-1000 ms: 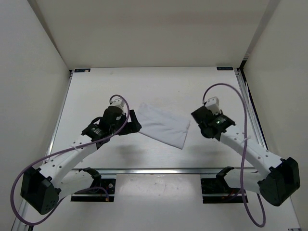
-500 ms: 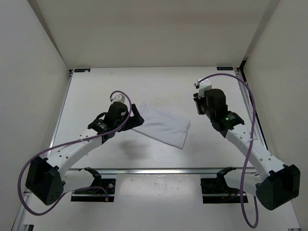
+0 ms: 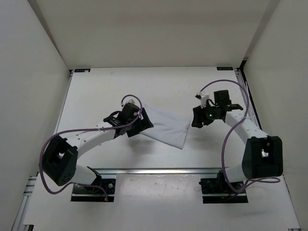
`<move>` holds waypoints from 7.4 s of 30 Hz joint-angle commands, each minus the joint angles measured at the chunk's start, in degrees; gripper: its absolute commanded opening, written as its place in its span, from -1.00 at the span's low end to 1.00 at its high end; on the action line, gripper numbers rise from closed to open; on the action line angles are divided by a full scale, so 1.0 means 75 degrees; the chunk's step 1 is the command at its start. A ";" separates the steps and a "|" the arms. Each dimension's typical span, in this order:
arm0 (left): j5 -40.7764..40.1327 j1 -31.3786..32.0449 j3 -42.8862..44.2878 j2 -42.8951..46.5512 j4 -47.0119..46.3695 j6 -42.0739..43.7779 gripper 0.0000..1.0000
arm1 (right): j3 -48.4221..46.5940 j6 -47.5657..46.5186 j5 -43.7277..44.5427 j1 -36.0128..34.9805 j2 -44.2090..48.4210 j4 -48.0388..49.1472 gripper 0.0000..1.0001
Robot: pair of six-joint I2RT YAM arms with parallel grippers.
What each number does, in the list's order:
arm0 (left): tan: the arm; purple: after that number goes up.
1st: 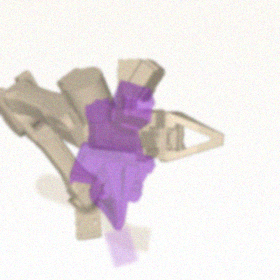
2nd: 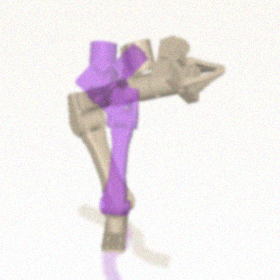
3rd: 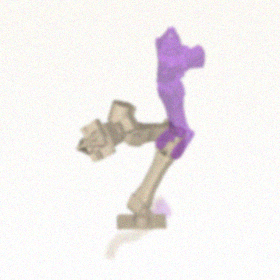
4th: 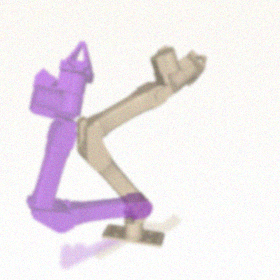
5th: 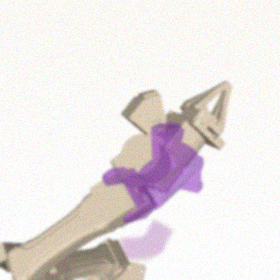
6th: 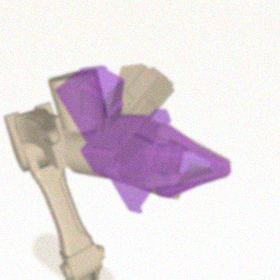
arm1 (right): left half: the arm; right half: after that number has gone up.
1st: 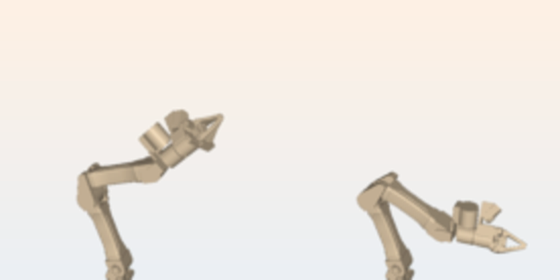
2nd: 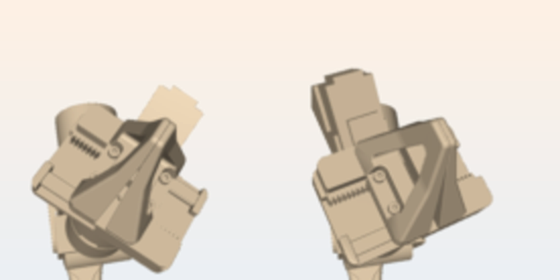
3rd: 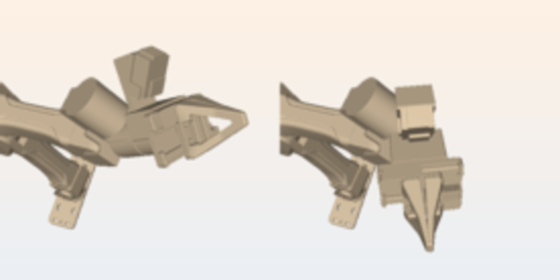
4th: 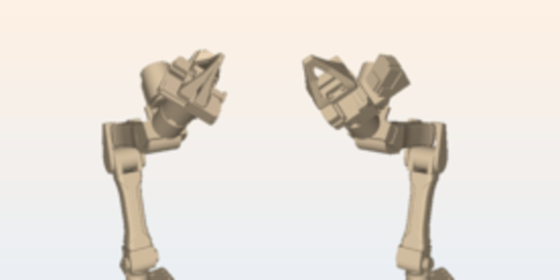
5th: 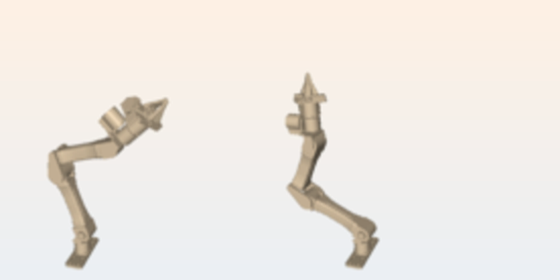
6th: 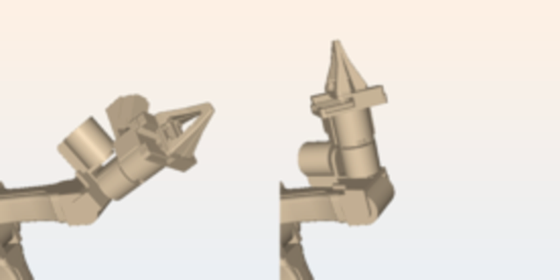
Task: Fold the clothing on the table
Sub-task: Fold the skirt
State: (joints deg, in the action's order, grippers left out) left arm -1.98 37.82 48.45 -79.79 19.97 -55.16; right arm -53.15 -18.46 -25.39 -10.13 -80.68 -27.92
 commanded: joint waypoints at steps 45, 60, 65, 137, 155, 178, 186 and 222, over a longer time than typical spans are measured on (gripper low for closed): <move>0.1484 -0.1516 1.3023 -0.9399 0.5103 0.2901 -0.88 | -0.0648 0.0199 -0.1091 0.1339 0.0200 -0.0472 0.08; 0.0942 -0.0753 0.9354 -0.6023 0.3326 0.2340 0.97 | -0.0414 0.0574 -0.1548 0.1339 -0.0035 -0.0133 0.33; -0.0168 -0.0847 0.3880 -0.2199 -0.0317 0.1297 0.98 | -0.0379 0.0457 -0.1421 0.1315 -0.0023 -0.0226 0.33; 0.2045 0.0136 -0.1022 -0.2159 -0.5616 -0.3122 -1.00 | 0.1368 0.4136 -0.3878 0.1689 -0.1721 0.2880 0.74; 0.1764 0.0055 -0.1385 -0.1245 -0.5076 -0.3286 -1.00 | -0.0227 0.4465 -0.3893 0.1621 -0.4078 0.1918 0.21; 0.1764 0.0183 -0.1596 -0.1104 -0.5369 -0.3462 -1.00 | -0.0719 0.4535 -0.3893 0.0823 -0.4699 0.2516 -0.45; 0.1740 0.0101 -0.1889 -0.0835 -0.5311 -0.3509 -1.00 | -0.0637 0.3951 -0.3764 0.1151 -0.4665 0.2025 -1.00; 0.3708 -0.1878 -0.4152 0.3890 -0.2977 -0.4260 -1.00 | -0.2617 -0.1020 -0.3001 0.0203 -0.1617 -0.3075 -1.00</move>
State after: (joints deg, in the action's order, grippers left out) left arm 26.70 27.33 17.91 -50.54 -5.45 -88.16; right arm -68.69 -27.92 -56.60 -10.31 -92.03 -57.17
